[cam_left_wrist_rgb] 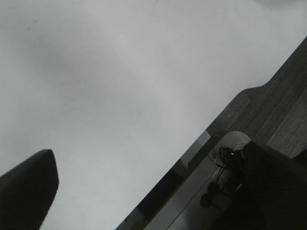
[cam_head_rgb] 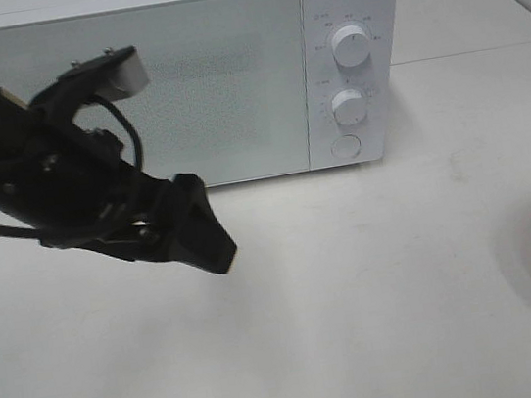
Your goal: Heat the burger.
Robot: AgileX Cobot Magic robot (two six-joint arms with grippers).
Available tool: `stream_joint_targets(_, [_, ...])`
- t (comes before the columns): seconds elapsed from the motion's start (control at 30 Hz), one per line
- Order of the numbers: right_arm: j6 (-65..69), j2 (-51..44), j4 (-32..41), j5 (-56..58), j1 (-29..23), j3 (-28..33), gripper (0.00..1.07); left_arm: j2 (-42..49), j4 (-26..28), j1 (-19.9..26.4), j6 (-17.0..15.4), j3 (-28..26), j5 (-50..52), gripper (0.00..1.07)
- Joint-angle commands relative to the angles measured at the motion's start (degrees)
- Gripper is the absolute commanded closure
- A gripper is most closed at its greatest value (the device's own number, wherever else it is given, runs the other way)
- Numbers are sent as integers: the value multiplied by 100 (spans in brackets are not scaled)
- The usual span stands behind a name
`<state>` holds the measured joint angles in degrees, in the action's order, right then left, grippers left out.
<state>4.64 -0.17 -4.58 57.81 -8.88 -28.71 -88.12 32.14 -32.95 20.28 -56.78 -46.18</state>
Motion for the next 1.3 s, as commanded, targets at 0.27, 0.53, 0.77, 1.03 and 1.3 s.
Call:
stream_joint_targets(0.27, [-57, -189, -29, -80, 52, 11, 31, 1209, -1398, 1702, -1169, 0, -1306, 8])
stream_joint_targets(0.53, [-57, -189, -29, -80, 52, 11, 31, 1891, -1776, 3117, -1197, 0, -2126, 8])
stream_joint_targets(0.77, [-57, -189, -29, -80, 52, 11, 31, 2641, -2108, 3724, -1513, 0, -2595, 8])
stream_joint_targets(1.03, [-57, -189, -29, -80, 52, 11, 31, 3610, -2819, 3724, -1908, 0, -2796, 8])
stream_joint_targets(1.3, [-57, -189, -29, -80, 52, 11, 31, 5099, -2876, 3724, -1902, 1289, -2315, 8])
